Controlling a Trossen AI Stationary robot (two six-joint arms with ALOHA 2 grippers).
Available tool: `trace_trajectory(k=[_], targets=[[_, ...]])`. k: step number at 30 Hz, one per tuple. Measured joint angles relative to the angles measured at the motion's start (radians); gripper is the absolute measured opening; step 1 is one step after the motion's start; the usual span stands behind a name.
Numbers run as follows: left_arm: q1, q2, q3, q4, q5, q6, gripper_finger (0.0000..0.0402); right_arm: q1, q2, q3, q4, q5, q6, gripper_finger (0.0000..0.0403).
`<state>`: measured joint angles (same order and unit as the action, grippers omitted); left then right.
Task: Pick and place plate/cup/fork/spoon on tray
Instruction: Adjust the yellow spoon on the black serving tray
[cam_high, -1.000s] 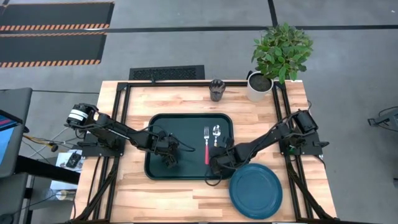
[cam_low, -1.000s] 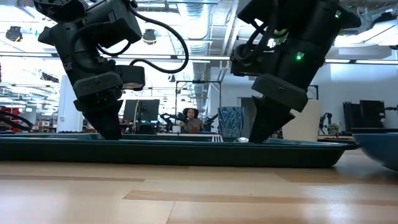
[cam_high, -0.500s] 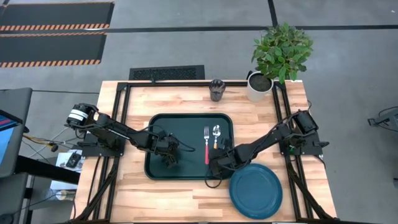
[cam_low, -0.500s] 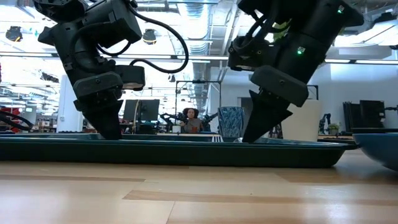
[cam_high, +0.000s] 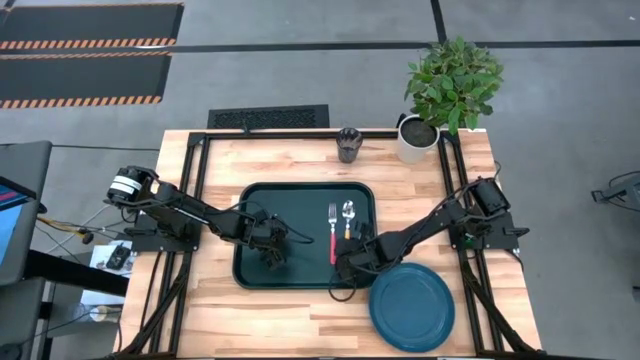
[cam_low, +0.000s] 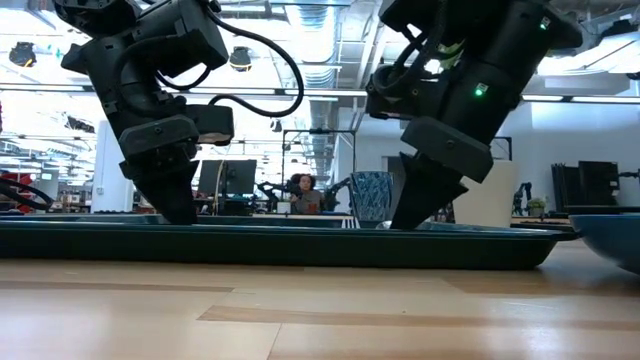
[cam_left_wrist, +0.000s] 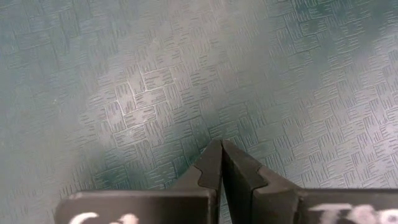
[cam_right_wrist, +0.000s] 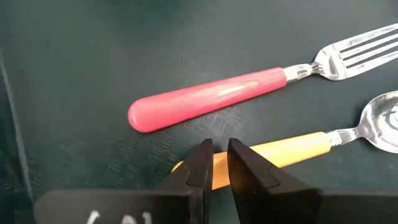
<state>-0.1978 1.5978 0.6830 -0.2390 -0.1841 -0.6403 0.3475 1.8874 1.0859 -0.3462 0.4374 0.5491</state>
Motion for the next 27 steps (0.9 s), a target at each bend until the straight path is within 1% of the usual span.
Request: trace_trajectory(k=[27], targets=[[0.000,0.000,0.000,0.006,-0.006,-0.004,0.0000,0.017,0.000,-0.001,-0.015,-0.020,0.026,0.0074]])
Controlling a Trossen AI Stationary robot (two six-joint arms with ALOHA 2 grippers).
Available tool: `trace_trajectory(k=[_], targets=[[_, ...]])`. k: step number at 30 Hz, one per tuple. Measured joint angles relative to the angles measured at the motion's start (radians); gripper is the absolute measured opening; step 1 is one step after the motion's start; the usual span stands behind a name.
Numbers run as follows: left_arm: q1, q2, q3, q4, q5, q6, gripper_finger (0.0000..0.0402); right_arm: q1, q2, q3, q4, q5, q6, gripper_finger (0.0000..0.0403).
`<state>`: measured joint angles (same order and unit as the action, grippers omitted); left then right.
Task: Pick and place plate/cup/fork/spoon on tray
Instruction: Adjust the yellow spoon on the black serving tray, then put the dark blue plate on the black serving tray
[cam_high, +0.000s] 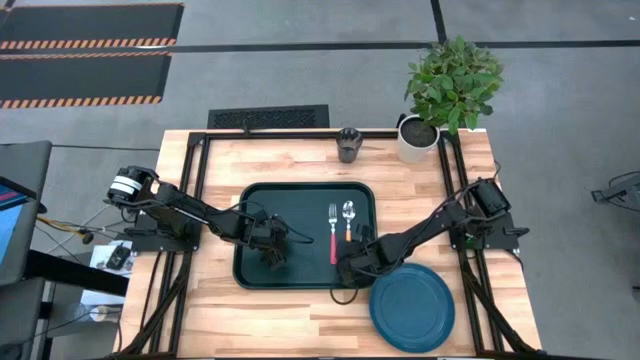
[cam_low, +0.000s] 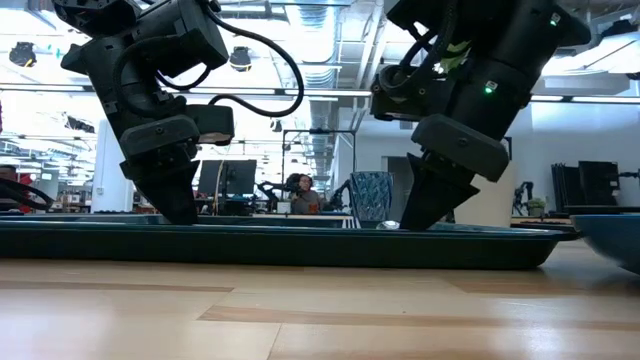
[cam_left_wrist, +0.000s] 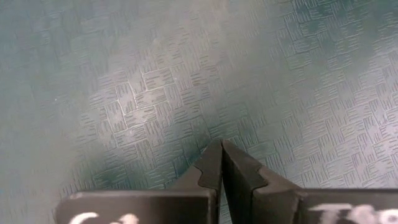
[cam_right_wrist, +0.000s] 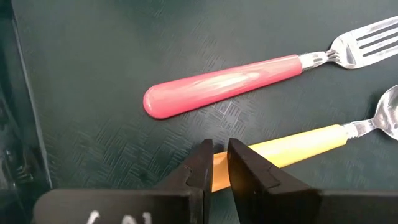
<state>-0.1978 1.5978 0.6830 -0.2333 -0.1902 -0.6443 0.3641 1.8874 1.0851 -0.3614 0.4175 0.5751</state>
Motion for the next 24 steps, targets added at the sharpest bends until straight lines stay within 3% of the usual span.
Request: trace_trajectory(k=[6,10,17,24], targets=[[0.000,-0.003,0.003,0.005,-0.002,-0.027,0.0002,0.000,-0.009,0.025,-0.022,0.000,-0.017,0.0074],[0.001,-0.018,0.028,-0.009,0.007,0.014,0.0025,0.001,-0.050,0.068,-0.080,0.003,-0.028,0.0074],[0.003,-0.082,0.094,-0.031,0.009,0.029,0.0124,0.046,-0.203,0.083,-0.325,-0.001,0.025,0.0079],[-0.001,-0.154,0.171,-0.019,0.128,-0.059,0.0216,0.164,-0.387,-0.003,-0.686,-0.094,0.370,0.0144]])
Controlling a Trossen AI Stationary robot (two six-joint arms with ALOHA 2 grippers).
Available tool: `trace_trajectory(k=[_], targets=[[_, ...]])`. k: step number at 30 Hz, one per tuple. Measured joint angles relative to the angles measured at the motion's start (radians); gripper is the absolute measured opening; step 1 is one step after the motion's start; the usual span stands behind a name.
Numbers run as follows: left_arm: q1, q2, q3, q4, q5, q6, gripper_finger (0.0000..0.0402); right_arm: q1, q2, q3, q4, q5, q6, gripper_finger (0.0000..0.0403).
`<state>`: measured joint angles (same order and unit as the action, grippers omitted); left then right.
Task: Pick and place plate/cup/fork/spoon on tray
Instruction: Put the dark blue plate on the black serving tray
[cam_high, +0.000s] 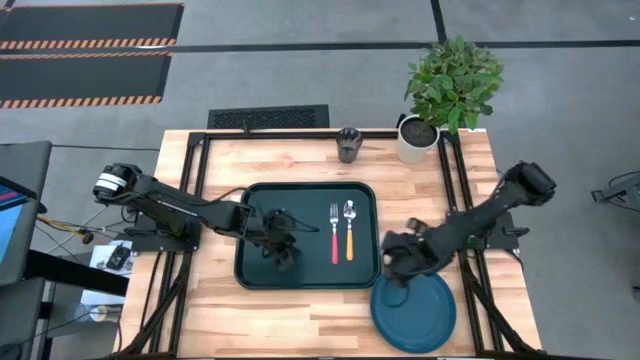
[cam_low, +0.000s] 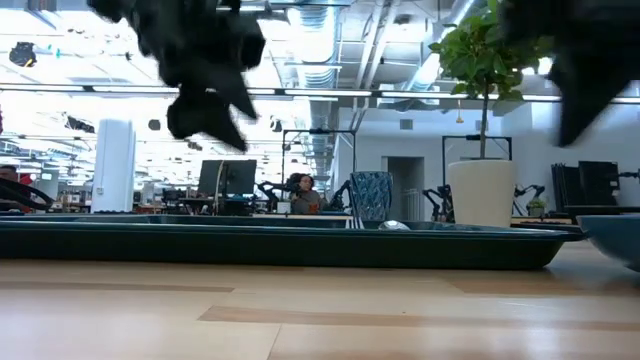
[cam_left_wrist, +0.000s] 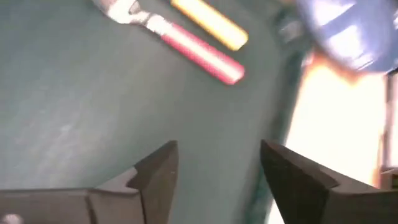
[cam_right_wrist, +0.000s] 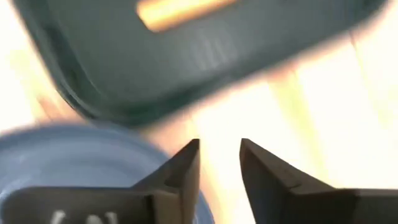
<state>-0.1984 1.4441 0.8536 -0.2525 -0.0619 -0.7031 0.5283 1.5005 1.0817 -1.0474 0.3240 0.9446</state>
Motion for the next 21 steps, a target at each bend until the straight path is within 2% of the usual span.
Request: trace_trajectory(k=[5,10,16,21], targets=[[-0.039,-0.041,0.022,0.049,-0.029,-0.075,0.0237,0.131,-0.110,-0.157,-0.012,-0.146,0.335,0.0198],[-0.072,-0.052,0.023,0.091,-0.057,-0.098,0.0237,0.228,-0.186,-0.309,-0.008,-0.166,0.549,0.0218],[-0.102,-0.052,0.022,0.084,-0.082,-0.114,0.0237,0.258,-0.258,-0.483,0.145,-0.250,0.600,0.0213],[-0.122,-0.052,0.022,0.084,-0.106,-0.121,0.0237,0.257,-0.272,-0.539,0.252,-0.258,0.599,0.0208]])
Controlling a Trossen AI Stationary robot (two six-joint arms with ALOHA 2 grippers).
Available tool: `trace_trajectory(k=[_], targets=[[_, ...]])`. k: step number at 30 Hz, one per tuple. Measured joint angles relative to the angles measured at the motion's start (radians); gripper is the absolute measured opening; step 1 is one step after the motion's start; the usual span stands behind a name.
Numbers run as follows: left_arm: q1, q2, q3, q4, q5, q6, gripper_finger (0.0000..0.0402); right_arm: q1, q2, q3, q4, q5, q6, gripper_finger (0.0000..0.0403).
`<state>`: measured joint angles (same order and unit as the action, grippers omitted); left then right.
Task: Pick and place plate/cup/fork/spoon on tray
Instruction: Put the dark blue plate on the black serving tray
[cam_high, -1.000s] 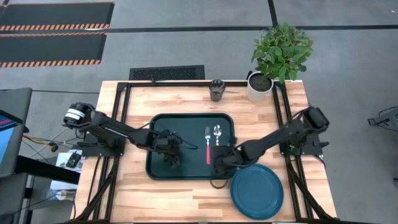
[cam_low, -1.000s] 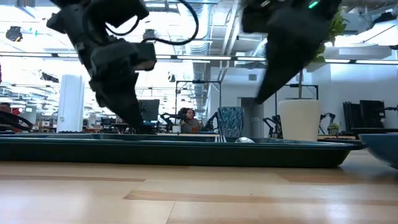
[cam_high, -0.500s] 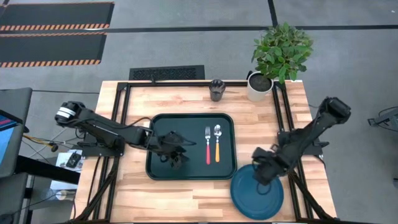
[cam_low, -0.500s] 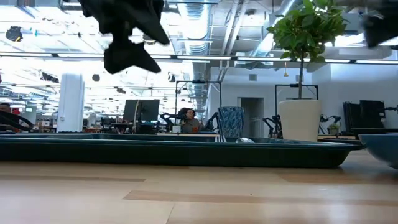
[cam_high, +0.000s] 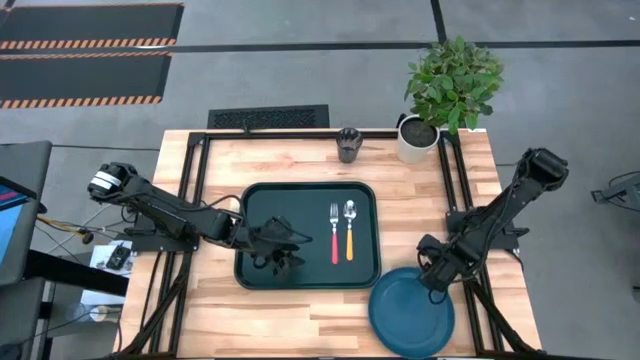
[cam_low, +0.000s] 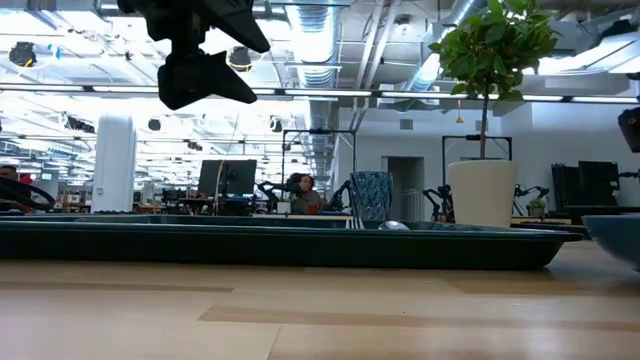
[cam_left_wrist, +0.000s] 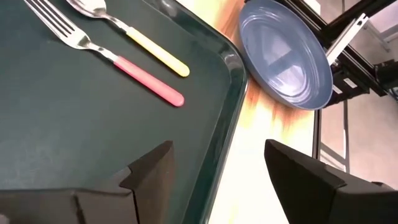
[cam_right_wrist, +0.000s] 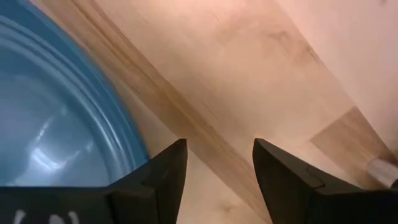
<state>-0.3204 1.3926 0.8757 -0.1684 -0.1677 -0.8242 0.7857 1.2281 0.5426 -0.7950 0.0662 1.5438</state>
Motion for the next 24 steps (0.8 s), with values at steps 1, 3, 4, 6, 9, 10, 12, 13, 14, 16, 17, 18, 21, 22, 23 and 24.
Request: trace_trajectory(k=[1,3,4,6,9,10,12,13,14,16,17,18,21,22,23,24], targets=[[-0.001,0.000,0.000,0.000,-0.006,0.000,0.0237,0.000,0.000,0.000,-0.001,-0.002,-0.006,0.0207],[-0.001,0.000,0.000,0.000,-0.017,0.000,0.0237,0.000,-0.001,0.000,-0.009,-0.035,-0.038,0.0204],[-0.001,0.000,0.000,0.000,-0.019,0.000,0.0237,-0.002,-0.003,0.000,-0.017,-0.049,-0.046,0.0203],[0.000,0.000,0.000,0.000,-0.022,0.000,0.0237,-0.001,-0.022,0.000,-0.042,-0.059,-0.048,0.0200],[0.000,0.000,0.000,0.000,-0.023,0.000,0.0237,0.000,-0.066,0.000,-0.073,-0.064,-0.038,0.0198],[0.000,0.000,0.000,0.001,-0.023,0.000,0.0237,0.000,-0.088,0.000,-0.077,-0.063,-0.034,0.0198],[0.000,0.000,0.000,0.001,-0.023,0.000,0.0237,0.000,-0.131,0.000,-0.074,-0.047,-0.026,0.0199],[0.000,0.000,0.000,0.001,-0.023,0.000,0.0237,0.002,-0.155,0.000,-0.070,-0.042,-0.027,0.0200],[0.000,0.000,0.000,0.001,-0.024,-0.001,0.0237,0.006,-0.179,0.000,-0.065,-0.037,-0.033,0.0200],[0.000,0.000,0.000,0.002,-0.024,-0.001,0.0237,0.017,-0.211,0.000,-0.048,-0.019,-0.047,0.0200],[0.000,0.000,0.000,0.003,-0.025,-0.001,0.0237,0.025,-0.223,0.000,-0.042,-0.003,-0.049,0.0200],[0.000,0.000,0.000,0.004,-0.030,-0.001,0.0237,0.033,-0.231,0.000,-0.040,0.013,-0.049,0.0199],[0.000,0.000,0.000,0.004,-0.036,-0.001,0.0237,0.048,-0.227,-0.003,-0.035,0.038,-0.051,0.0197],[0.000,0.000,0.000,0.004,-0.036,-0.001,0.0237,0.052,-0.220,-0.007,-0.033,0.038,-0.051,0.0196],[0.000,0.000,0.000,0.003,-0.036,-0.001,0.0237,0.053,-0.207,-0.007,-0.033,0.038,-0.051,0.0195],[0.000,0.000,0.000,0.003,-0.036,-0.001,0.0237,0.053,-0.192,-0.008,-0.030,0.037,-0.051,0.0195]])
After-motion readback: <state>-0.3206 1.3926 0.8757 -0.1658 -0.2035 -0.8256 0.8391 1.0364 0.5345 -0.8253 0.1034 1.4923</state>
